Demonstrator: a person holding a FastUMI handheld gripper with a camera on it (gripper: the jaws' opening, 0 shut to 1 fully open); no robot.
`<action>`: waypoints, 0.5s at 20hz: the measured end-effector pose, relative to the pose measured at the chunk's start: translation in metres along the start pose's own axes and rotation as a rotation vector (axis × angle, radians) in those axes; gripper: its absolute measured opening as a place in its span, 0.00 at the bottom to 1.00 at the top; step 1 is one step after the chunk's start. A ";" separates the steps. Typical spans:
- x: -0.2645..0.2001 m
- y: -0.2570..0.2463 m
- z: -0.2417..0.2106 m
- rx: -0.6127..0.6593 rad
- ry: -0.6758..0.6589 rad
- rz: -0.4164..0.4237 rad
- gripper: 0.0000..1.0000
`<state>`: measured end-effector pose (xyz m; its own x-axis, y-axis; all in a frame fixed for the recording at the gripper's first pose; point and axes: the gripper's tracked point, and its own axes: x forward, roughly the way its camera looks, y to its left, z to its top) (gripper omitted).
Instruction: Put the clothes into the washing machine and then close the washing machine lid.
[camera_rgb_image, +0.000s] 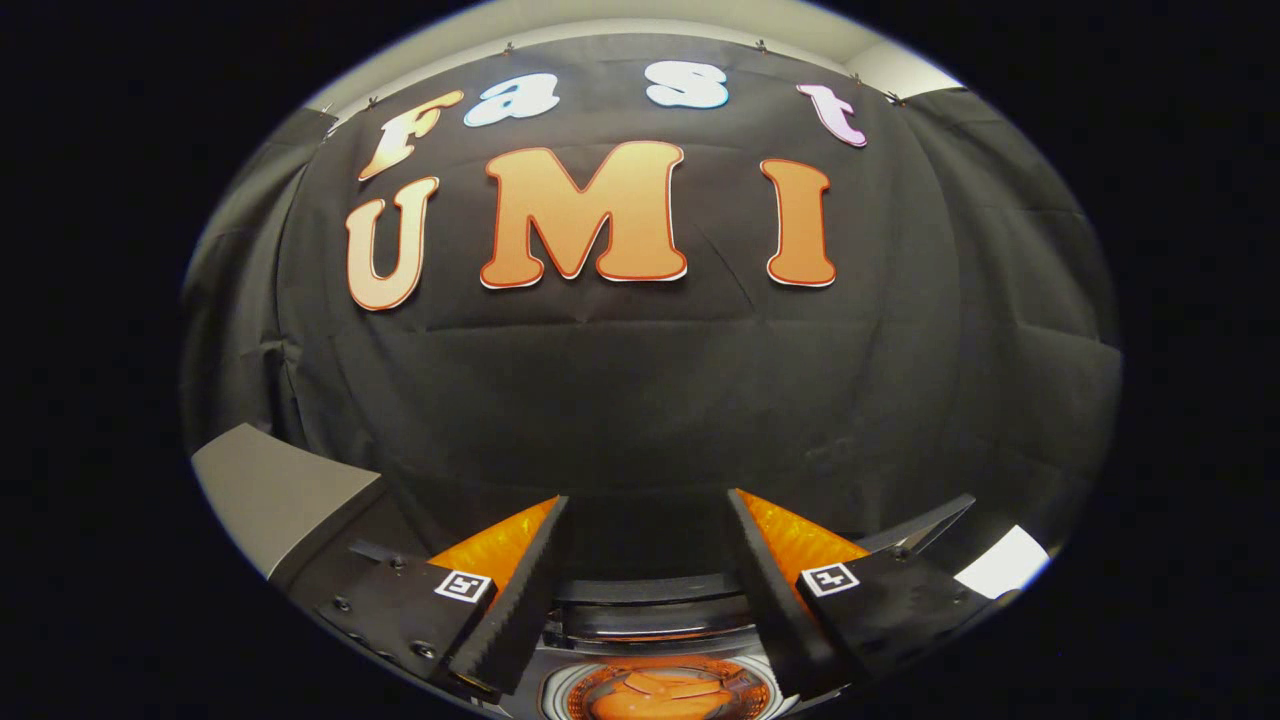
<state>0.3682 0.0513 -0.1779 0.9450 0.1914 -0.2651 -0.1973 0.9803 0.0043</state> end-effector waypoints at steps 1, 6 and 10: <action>-0.004 0.000 -0.001 0.000 -0.003 0.001 0.97; -0.021 0.001 -0.009 0.002 -0.012 -0.002 0.98; -0.032 0.002 -0.017 0.001 0.000 0.013 0.97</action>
<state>0.3335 0.0462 -0.1863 0.9425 0.2040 -0.2648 -0.2093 0.9778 0.0084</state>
